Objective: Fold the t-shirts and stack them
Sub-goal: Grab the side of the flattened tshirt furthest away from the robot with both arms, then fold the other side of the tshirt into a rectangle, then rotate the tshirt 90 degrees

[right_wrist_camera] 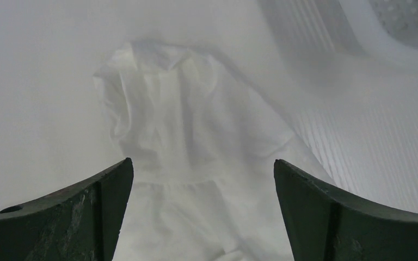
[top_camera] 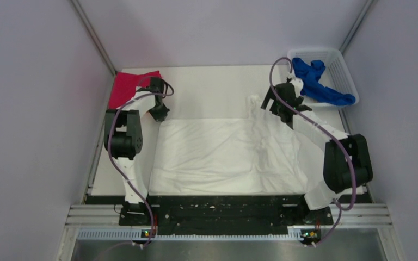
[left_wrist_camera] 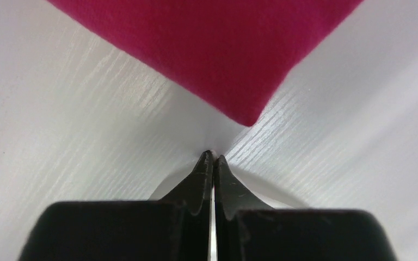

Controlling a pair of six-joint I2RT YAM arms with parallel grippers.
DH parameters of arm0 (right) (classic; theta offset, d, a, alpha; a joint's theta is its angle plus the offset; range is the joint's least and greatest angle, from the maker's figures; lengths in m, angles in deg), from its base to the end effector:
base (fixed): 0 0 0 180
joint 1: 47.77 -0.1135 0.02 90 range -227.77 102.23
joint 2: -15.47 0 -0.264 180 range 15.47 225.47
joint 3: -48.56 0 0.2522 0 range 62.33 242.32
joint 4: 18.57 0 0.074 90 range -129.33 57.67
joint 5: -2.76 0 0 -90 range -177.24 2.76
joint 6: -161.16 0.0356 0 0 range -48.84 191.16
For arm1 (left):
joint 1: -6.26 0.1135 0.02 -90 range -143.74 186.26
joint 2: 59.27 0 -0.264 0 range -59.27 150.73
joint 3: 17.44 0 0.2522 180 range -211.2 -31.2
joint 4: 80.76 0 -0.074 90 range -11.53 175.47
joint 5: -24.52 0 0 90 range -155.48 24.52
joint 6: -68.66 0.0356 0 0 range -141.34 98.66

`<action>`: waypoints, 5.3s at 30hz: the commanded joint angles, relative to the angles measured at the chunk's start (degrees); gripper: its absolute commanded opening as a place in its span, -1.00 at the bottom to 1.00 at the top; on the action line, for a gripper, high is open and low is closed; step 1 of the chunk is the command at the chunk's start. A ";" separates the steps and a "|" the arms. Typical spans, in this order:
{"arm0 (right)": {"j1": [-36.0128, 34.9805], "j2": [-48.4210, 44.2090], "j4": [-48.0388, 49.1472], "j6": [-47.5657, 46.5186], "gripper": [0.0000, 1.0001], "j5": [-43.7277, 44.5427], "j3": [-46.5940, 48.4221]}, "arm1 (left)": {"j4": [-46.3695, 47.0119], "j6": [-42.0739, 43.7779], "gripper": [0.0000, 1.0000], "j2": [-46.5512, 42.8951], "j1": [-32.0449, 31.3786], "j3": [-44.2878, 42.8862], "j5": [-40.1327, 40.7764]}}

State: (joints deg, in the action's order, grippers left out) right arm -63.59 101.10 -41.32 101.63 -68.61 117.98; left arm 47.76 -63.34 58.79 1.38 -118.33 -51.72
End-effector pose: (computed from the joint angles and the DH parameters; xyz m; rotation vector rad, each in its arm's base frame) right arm 0.3166 0.0779 0.2386 0.4521 2.1636 0.0811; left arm 0.4239 -0.0277 0.1709 -0.9192 2.5444 0.0966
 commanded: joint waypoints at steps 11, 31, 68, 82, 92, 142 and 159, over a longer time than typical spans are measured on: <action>1.04 39.65 -10.09 -12.54 0.43 -4.55 44.97 | 3.26 2.55 -1.00 -8.82 -1.27 5.39 -4.81; 0.76 43.44 -13.71 -15.96 -1.00 -3.37 49.38 | 3.84 3.36 -1.00 -14.28 -1.37 9.02 -4.87; -17.24 -32.06 -44.13 -8.31 -1.00 -1.23 3.75 | 2.67 -0.28 -1.00 -54.55 -4.26 41.63 3.12; -19.05 -34.99 -50.61 1.79 -0.97 -10.82 -8.04 | 4.39 -4.65 -1.00 -55.14 -4.26 49.69 2.30; -19.85 -41.27 -50.67 2.42 0.97 -17.73 -9.14 | -6.48 -8.86 0.97 -61.67 -4.26 44.30 7.88; -5.53 72.00 -15.56 -0.34 0.97 -45.41 81.94 | 20.87 -28.55 0.97 -30.71 -41.17 39.83 -8.36; -5.20 45.79 -12.10 -7.07 0.97 -32.32 82.20 | 9.61 -14.87 0.97 -40.91 -47.07 30.54 3.70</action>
State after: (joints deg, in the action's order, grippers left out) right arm -69.73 165.33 -52.88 100.26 -108.19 201.43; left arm 61.20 -83.95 26.20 -45.48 -86.75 -53.67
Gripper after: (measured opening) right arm 0.986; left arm 0.986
